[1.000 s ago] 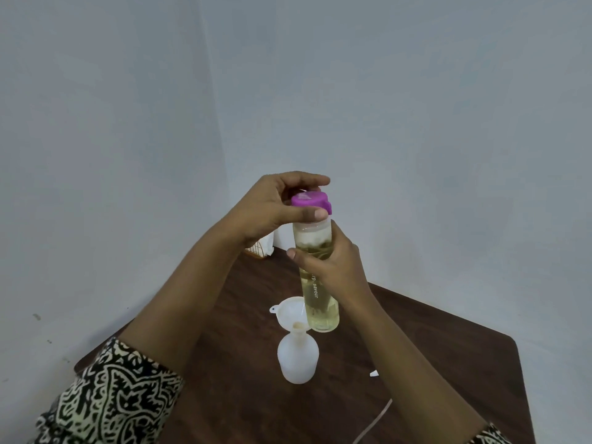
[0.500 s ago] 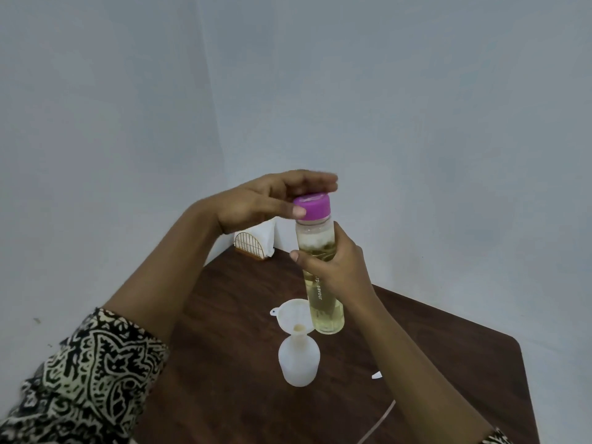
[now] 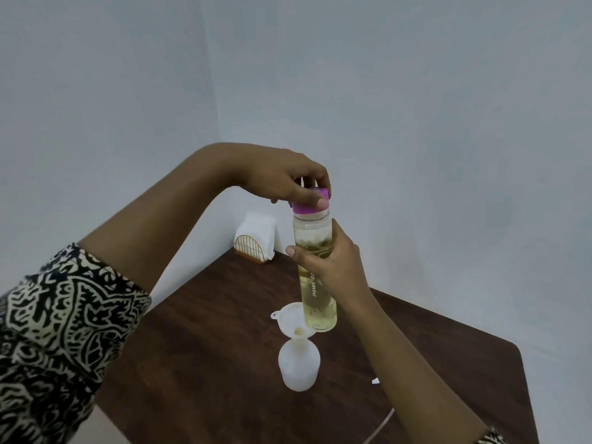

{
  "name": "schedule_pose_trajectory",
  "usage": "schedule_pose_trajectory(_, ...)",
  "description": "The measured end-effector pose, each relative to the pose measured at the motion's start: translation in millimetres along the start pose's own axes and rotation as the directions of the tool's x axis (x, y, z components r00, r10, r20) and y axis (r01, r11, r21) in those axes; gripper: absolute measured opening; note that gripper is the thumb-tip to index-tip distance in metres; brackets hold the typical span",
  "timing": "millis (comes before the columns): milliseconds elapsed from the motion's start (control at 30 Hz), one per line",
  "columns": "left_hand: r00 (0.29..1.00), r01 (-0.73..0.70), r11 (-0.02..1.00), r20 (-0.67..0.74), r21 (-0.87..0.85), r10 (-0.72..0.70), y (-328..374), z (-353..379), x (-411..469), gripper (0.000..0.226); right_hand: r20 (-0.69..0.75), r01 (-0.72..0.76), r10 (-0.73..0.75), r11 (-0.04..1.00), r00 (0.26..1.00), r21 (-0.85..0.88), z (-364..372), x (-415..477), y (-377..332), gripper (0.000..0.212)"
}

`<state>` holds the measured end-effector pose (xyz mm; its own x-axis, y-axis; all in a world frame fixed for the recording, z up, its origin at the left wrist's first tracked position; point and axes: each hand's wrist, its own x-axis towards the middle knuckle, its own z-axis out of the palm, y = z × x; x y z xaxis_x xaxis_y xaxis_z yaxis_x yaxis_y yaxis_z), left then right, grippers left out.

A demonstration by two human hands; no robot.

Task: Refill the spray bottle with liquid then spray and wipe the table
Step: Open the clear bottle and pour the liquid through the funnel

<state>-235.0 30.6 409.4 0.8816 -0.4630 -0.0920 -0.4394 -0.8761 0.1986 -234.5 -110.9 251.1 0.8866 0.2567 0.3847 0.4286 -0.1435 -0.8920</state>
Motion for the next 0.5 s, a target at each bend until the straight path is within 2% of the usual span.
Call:
schedule_pose_trajectory(100, 0.997, 0.050, 0.990, -0.069, 0.131, -0.041, 4, 1, 1, 0.032, -0.029, 0.015, -0.014, 1.000, 0.999, 0.006, 4, 3, -5, 0.034)
schedule_pose_trajectory(200, 0.969, 0.126, 0.952, -0.238, 0.279, -0.059, 5, 3, 5, 0.045, -0.055, 0.027, -0.027, 1.000, 0.998, -0.001, 7, 4, -8, 0.035)
schedule_pose_trajectory(233, 0.958, 0.135, 0.951, -0.283, 0.277, -0.054, 4, 2, 6, 0.047, -0.061, 0.026, -0.026, 1.000, 0.998, 0.005, 7, 5, -8, 0.035)
schedule_pose_trajectory(300, 0.947, 0.100, 0.991, -0.314, 0.093, -0.066, -2, 3, 1, 0.045, -0.062, 0.025, -0.024, 0.999, 0.998, 0.021, 6, 6, -9, 0.036)
schedule_pose_trajectory(367, 0.934, 0.004, 0.965, -0.345, -0.261, -0.097, -14, 8, -4, 0.043, -0.057, 0.026, -0.025, 0.999, 0.998, 0.026, 4, 7, -9, 0.037)
schedule_pose_trajectory(433, 0.921, -0.077, 0.818, -0.354, -0.570, -0.160, -32, 19, -8, 0.045, -0.060, 0.029, -0.028, 0.999, 0.998, 0.026, 2, 8, -7, 0.037)
schedule_pose_trajectory(500, 0.928, -0.159, 0.590, -0.323, -0.791, -0.183, -55, 39, -10, 0.051, -0.054, 0.026, -0.025, 0.999, 0.998, 0.029, 1, 9, -2, 0.038)
